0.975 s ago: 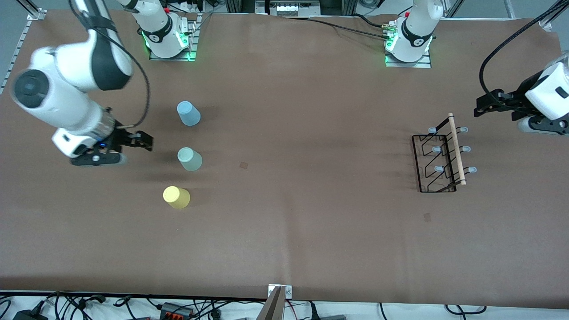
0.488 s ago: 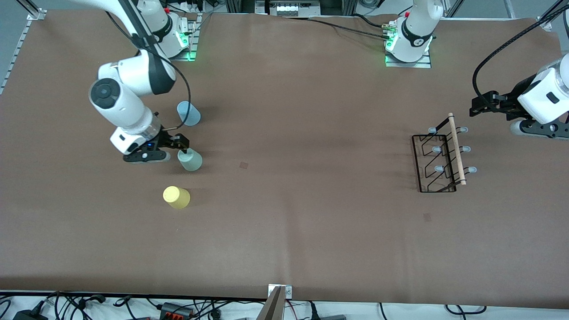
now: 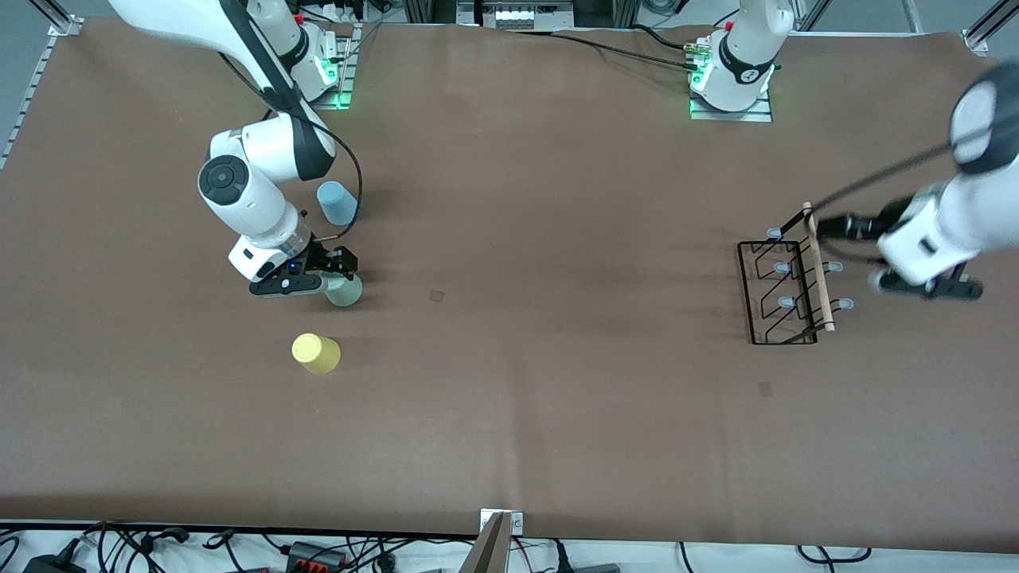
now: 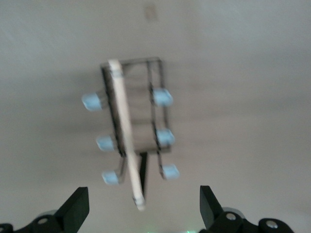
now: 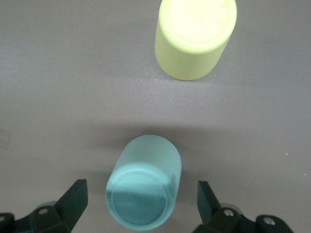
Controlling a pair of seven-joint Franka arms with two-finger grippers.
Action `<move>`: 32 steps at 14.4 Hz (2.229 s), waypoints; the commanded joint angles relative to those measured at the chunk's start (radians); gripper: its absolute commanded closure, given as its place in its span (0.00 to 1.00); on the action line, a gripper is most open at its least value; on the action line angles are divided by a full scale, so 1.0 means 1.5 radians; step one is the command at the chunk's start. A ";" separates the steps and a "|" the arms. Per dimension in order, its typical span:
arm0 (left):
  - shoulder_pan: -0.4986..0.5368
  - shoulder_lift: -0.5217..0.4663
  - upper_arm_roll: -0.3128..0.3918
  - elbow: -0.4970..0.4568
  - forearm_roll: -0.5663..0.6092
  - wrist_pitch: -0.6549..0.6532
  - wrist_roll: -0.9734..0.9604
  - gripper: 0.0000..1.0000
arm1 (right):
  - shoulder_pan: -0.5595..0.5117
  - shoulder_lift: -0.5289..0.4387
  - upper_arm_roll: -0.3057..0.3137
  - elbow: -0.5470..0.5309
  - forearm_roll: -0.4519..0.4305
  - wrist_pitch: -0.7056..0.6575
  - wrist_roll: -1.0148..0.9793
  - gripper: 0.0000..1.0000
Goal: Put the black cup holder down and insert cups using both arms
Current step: 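Grasp the teal cup with the right gripper while the left gripper grasps the rack dowel, then carry the black rack with the left gripper to the table middle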
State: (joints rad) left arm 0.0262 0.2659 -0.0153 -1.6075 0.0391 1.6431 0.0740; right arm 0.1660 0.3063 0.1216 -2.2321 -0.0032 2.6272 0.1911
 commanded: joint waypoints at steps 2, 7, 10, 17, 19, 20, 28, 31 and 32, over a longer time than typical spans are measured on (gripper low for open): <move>0.012 -0.051 -0.001 -0.121 0.025 0.136 0.018 0.00 | 0.008 0.012 -0.003 -0.008 0.002 0.026 0.005 0.00; 0.025 -0.137 -0.002 -0.354 0.026 0.360 0.018 0.00 | 0.008 0.023 -0.003 -0.007 0.002 0.033 0.004 0.00; 0.033 -0.130 -0.002 -0.401 0.026 0.421 0.013 0.00 | 0.006 0.023 -0.003 -0.006 0.002 0.032 -0.004 0.12; 0.034 -0.114 -0.002 -0.394 0.025 0.402 0.010 0.84 | 0.006 0.016 -0.003 -0.003 0.002 0.028 -0.011 0.87; 0.034 -0.112 0.000 -0.375 0.025 0.390 0.011 0.95 | 0.004 0.010 -0.004 -0.001 0.002 0.028 -0.029 0.95; 0.034 -0.112 0.001 -0.358 0.025 0.371 0.012 0.96 | 0.003 0.002 -0.006 -0.001 0.002 0.026 -0.039 0.95; -0.051 -0.035 -0.044 -0.083 -0.013 0.075 0.002 0.99 | -0.024 -0.142 -0.009 0.064 -0.007 -0.223 -0.103 1.00; -0.124 -0.008 -0.045 -0.043 -0.100 0.077 -0.074 0.99 | -0.030 -0.173 -0.008 0.103 -0.007 -0.319 -0.101 1.00; -0.157 0.015 -0.046 -0.023 -0.104 0.078 -0.101 0.99 | -0.030 -0.177 -0.008 0.125 -0.007 -0.350 -0.100 1.00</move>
State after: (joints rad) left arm -0.1428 0.2197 -0.0874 -1.7412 -0.0841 1.7949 -0.0181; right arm 0.1291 0.0563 0.1029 -2.0934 -0.0077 2.1827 0.0569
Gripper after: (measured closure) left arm 0.841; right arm 0.335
